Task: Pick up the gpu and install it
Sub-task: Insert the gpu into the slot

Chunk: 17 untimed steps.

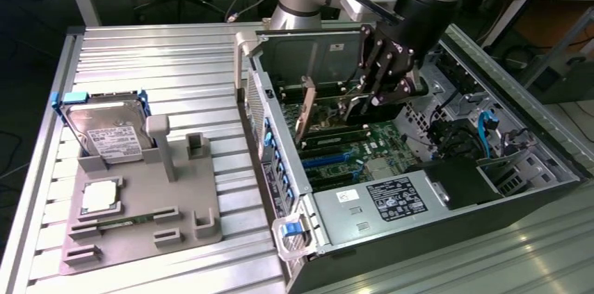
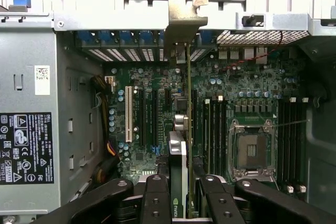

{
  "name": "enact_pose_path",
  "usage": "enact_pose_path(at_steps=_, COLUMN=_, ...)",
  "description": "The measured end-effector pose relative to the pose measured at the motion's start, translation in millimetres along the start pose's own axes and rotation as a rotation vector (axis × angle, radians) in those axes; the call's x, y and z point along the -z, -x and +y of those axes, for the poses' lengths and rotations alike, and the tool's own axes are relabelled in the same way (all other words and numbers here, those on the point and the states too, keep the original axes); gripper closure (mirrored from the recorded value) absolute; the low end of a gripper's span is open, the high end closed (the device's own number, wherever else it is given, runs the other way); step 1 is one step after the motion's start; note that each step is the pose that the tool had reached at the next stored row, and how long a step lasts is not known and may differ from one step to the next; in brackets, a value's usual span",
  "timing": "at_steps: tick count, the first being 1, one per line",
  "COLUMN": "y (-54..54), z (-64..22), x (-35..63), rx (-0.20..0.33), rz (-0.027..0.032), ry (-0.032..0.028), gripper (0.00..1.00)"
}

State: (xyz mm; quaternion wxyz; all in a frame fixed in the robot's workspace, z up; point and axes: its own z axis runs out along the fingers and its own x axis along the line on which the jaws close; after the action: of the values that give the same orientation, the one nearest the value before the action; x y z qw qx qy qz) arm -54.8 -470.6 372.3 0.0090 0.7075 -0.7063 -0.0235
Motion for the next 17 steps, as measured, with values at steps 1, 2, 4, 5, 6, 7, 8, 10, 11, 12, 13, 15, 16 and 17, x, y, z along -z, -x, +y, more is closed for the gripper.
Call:
enact_pose_path(at_steps=1, y=0.0, z=0.0, x=-0.2, rx=0.000, rz=0.0000, ry=0.0000, gripper=0.73)
enact_pose_path(at_steps=2, y=0.0, z=0.0, x=-0.4, rx=0.000, rz=0.0000, ry=0.0000, gripper=0.73)
enact_pose_path(at_steps=4, y=0.0, z=0.0, x=-0.8, rx=0.000, rz=-0.0001, ry=0.0000, gripper=0.73)
enact_pose_path(at_steps=5, y=0.0, z=0.0, x=-0.8, rx=0.000, rz=-0.0001, ry=0.0000, gripper=0.73)
enact_pose_path(at_steps=6, y=0.0, z=0.0, x=-0.8, rx=0.000, rz=0.0000, ry=0.0000, gripper=0.73)
enact_pose_path(at_steps=7, y=0.0, z=0.0, x=-0.8, rx=0.000, rz=0.0000, ry=0.0000, gripper=0.73)
enact_pose_path(at_steps=8, y=0.0, z=0.0, x=-0.8, rx=0.000, rz=-0.0001, ry=0.0000, gripper=0.73)
enact_pose_path(at_steps=10, y=0.0, z=0.0, x=-0.8, rx=0.000, rz=0.0000, ry=0.0000, gripper=0.73)
enact_pose_path(at_steps=11, y=0.0, z=0.0, x=-0.9, rx=0.000, rz=-0.0001, ry=0.0000, gripper=0.73)
enact_pose_path(at_steps=12, y=0.0, z=0.0, x=-0.8, rx=0.000, rz=-0.0001, ry=0.0000, gripper=0.73)
enact_pose_path(at_steps=13, y=0.0, z=0.0, x=-0.9, rx=0.000, rz=-0.0001, ry=0.0000, gripper=0.73)
enact_pose_path(at_steps=15, y=-0.1, z=-0.1, x=-2.5, rx=0.000, rz=0.0000, ry=-0.0002, gripper=0.73)
enact_pose_path(at_steps=16, y=-0.1, z=-0.2, x=-3.5, rx=0.000, rz=-0.0001, ry=-0.0004, gripper=0.73)
enact_pose_path(at_steps=17, y=-0.1, z=-0.3, x=-5.2, rx=0.000, rz=0.0001, ry=-0.0007, gripper=0.73)
